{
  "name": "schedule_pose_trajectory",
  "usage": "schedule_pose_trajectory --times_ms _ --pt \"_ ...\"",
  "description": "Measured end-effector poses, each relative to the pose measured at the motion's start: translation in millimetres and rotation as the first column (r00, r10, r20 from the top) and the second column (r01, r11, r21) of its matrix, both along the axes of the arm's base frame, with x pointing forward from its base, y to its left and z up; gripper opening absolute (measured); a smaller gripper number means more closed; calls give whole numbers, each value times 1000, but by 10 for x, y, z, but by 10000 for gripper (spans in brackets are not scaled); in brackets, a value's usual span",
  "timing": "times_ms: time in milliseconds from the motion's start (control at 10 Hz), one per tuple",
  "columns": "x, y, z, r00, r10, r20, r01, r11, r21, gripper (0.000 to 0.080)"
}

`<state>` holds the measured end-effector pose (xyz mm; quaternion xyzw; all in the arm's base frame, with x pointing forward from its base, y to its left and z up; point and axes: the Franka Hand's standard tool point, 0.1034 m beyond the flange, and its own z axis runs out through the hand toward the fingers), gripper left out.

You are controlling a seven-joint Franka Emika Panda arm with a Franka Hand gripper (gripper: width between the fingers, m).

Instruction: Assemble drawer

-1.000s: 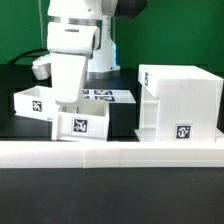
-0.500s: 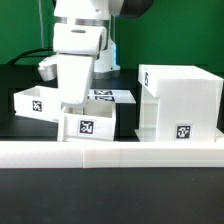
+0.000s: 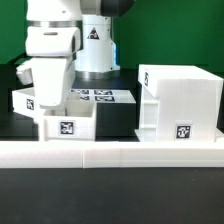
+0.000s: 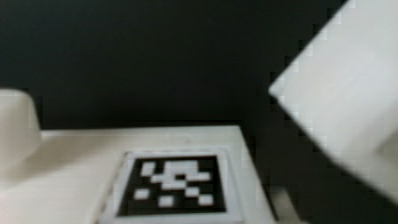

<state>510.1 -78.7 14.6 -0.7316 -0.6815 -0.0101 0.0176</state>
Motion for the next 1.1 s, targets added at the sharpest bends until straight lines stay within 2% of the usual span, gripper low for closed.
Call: schedule_pose_trajectory --times_ms 300,800,1100 --pt "43 179 -1 1000 1 -3 -1 1000 9 42" --pt "44 186 -18 1000 6 -9 -6 1000 10 42" --pt "181 386 18 998 68 2 -68 998 6 42"
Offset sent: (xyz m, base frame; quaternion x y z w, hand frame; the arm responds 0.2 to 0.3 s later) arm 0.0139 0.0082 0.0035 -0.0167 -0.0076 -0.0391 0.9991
